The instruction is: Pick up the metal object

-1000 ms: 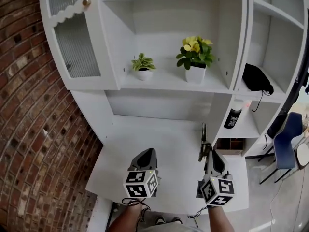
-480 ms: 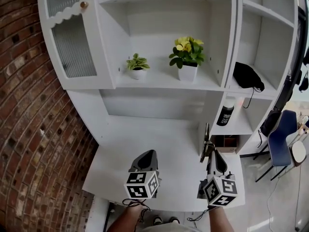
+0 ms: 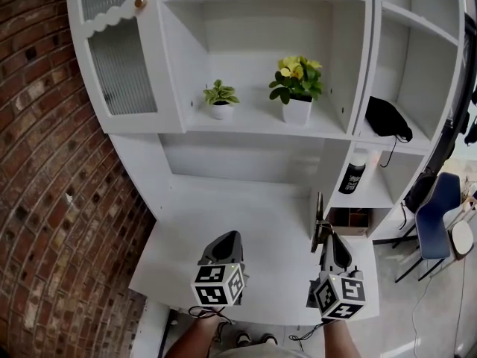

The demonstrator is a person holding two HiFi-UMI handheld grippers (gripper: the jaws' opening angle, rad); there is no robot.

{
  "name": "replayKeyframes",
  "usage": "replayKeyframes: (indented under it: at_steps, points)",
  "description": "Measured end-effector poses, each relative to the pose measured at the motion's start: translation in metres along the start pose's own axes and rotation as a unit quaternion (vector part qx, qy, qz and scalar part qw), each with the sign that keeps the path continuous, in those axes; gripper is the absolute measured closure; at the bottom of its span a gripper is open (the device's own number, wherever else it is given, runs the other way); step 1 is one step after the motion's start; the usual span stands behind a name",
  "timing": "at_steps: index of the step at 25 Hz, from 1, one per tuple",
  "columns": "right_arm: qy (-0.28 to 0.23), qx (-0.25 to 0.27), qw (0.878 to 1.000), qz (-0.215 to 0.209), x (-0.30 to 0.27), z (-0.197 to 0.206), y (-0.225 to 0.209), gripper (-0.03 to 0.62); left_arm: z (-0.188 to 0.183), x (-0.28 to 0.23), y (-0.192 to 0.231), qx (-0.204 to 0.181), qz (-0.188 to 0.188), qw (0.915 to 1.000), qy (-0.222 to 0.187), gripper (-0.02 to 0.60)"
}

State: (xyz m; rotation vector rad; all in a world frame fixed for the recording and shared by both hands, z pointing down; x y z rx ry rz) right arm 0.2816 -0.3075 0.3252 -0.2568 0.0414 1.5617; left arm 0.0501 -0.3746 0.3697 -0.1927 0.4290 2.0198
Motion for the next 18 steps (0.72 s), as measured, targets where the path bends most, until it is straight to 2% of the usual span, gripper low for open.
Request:
replayKeyframes:
  at_steps: [18]
  points:
    - [-0.001,0.008,1.0,-0.01,0.0,0.001,0.009,0.588,0.007,0.015,0.023,0.014,-0.023,0.9996,-0.003,0.577]
Point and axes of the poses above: the fingertips, and each gripper's own axes: x backward along the fingers, y to its left, z out of its underside, the point moved 1 cm from there along x, backward along the fingers, and after that the axes turned 10 degrees about y, right-handed, at the moved point
